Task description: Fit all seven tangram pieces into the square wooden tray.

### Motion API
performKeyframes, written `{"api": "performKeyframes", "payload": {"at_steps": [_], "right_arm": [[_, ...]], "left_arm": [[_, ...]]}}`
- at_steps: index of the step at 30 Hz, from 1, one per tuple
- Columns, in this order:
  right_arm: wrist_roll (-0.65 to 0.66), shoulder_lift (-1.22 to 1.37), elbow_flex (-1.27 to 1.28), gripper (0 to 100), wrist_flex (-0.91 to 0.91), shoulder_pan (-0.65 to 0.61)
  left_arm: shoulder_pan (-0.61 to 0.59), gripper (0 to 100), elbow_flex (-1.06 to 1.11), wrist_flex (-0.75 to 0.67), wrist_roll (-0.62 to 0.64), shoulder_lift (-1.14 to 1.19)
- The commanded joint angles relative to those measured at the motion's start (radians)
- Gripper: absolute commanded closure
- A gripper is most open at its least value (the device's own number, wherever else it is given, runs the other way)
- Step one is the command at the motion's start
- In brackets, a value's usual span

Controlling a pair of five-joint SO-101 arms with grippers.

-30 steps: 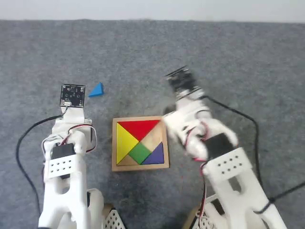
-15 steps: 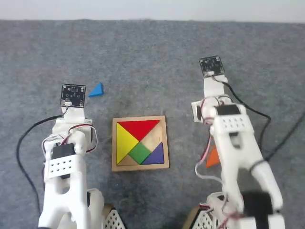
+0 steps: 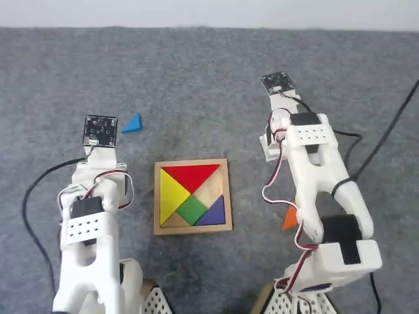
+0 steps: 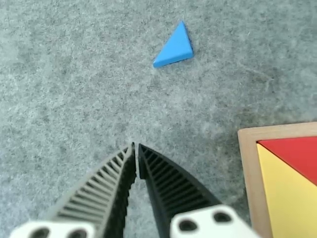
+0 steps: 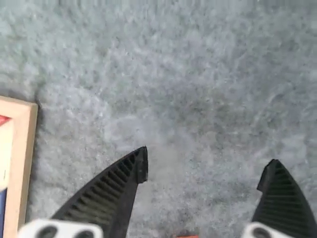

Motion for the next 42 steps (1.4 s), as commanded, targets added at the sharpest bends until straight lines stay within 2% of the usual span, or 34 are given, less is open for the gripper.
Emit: {"api": "performKeyframes", "payload": {"at_steps": [1, 6, 12, 17, 23, 27, 32, 35, 42], "right_arm": [[0.029, -0.050, -0.048, 64.1, 0.012, -0.065], [0.124, 0.013, 0.002, 64.1, -0.053, -0.209], [0.172, 0.024, -0.032, 64.1, -0.018, -0.277], [0.169, -0.185, -0.077, 64.1, 0.120, -0.153], [0.178, -0.555, -0.077, 64.1, 0.237, 0.151], [0.275, -0.659, -0.077, 64.1, 0.337, 0.325], [0.394, -0.562, -0.046, 64.1, 0.464, 0.366], [0.399, -0.440, -0.023, 64.1, 0.499, 0.360], [0.394, -0.173, 0.064, 65.3, 0.510, 0.249]], "left_arm": [[0.005, 99, -0.007, -0.025, -0.011, -0.002], [0.005, 99, -0.007, -0.029, -0.011, -0.002], [0.005, 99, -0.007, -0.037, -0.011, 0.000], [0.005, 99, -0.007, -0.035, -0.011, 0.000], [0.005, 99, -0.007, -0.034, -0.011, 0.000], [0.005, 99, -0.007, -0.034, -0.011, 0.000], [0.006, 99, -0.007, -0.034, -0.011, 0.000], [0.006, 99, -0.007, -0.034, -0.011, 0.000], [0.006, 99, -0.007, -0.034, -0.011, 0.000]]}}
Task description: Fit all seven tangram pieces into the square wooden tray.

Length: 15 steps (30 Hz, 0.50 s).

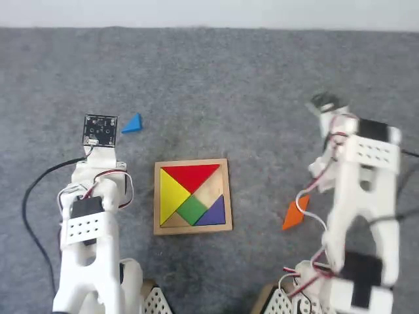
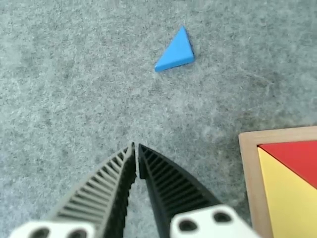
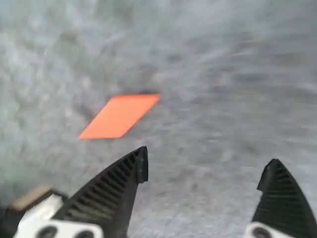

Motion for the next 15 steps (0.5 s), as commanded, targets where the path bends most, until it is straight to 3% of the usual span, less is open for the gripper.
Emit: {"api": "performKeyframes", "payload": {"at_steps": [1, 7, 15], "right_arm": [[0.009, 0.074, 0.023, 67.3, 0.004, -0.074], [-0.086, 0.101, 0.098, 83.4, -0.068, -0.179], [-0.216, 0.101, 0.138, 71.3, -0.113, -0.234]], "left_arm": [[0.006, 99, -0.007, -0.018, -0.011, 0.000], [0.006, 99, -0.007, -0.018, -0.011, 0.000], [0.006, 99, -0.007, -0.018, -0.011, 0.000]]}}
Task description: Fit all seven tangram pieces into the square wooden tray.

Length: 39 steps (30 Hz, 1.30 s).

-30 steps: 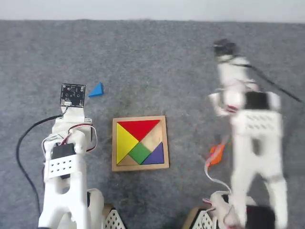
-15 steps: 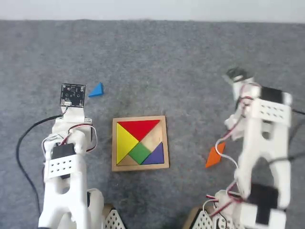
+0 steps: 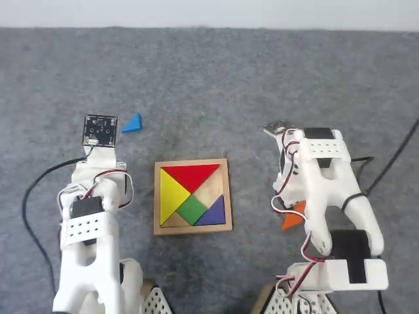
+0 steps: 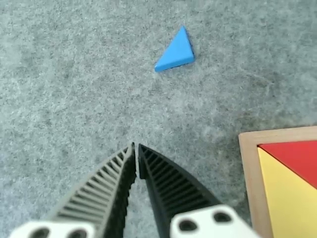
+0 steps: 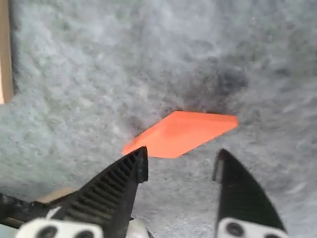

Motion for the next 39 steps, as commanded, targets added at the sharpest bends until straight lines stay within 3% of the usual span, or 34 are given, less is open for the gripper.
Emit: {"api": "performKeyframes", "payload": {"at_steps": [1, 13, 18, 23, 32, 39], "right_arm": [[-0.048, -0.007, -0.003, 70.1, -0.007, -0.015], [-0.077, -0.005, 0.140, 74.5, -0.140, -0.031], [-0.190, -0.005, 0.143, 74.5, -0.208, -0.058], [-0.209, 0.045, 0.141, 74.7, -0.222, -0.051], [-0.209, 0.153, 0.098, 96.0, -0.214, -0.050], [-0.172, 0.151, 0.074, 97.1, -0.185, 0.015]], "left_arm": [[0.006, 99, -0.007, -0.018, -0.011, 0.000], [0.006, 99, -0.007, -0.017, -0.011, 0.000], [0.006, 99, -0.005, -0.017, -0.011, 0.000], [0.005, 99, -0.005, -0.017, -0.011, 0.000], [0.005, 99, -0.005, -0.017, -0.011, 0.000], [0.005, 99, -0.005, -0.017, -0.011, 0.000]]}}
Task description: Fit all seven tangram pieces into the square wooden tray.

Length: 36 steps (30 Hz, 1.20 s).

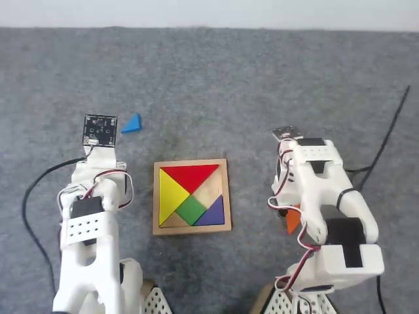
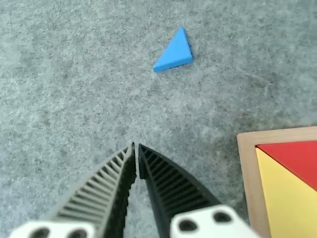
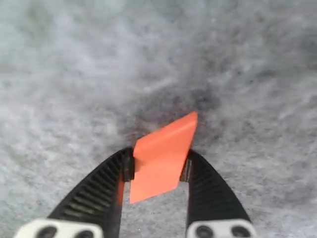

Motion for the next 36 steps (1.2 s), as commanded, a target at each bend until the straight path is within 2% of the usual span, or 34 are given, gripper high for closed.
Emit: {"api": "performKeyframes", "payload": {"at_steps": [1, 8, 22, 30, 36], "right_arm": [[0.044, 0.028, -0.034, 97.2, 0.048, 0.025], [0.078, -0.013, -0.107, 97.2, 0.160, 0.050], [0.121, -0.444, -0.130, 97.2, 0.348, 0.050], [0.121, -0.515, -0.336, 97.2, 0.542, 0.051], [0.086, -0.515, -0.445, 96.9, 0.573, 0.048]], "left_arm": [[0.006, 99, -0.005, -0.017, -0.011, 0.000], [0.006, 99, -0.005, -0.017, -0.011, 0.000], [0.006, 99, -0.005, -0.017, -0.011, -0.002], [0.006, 99, -0.005, -0.017, -0.011, -0.002], [0.006, 99, -0.005, -0.015, -0.011, -0.002]]}}
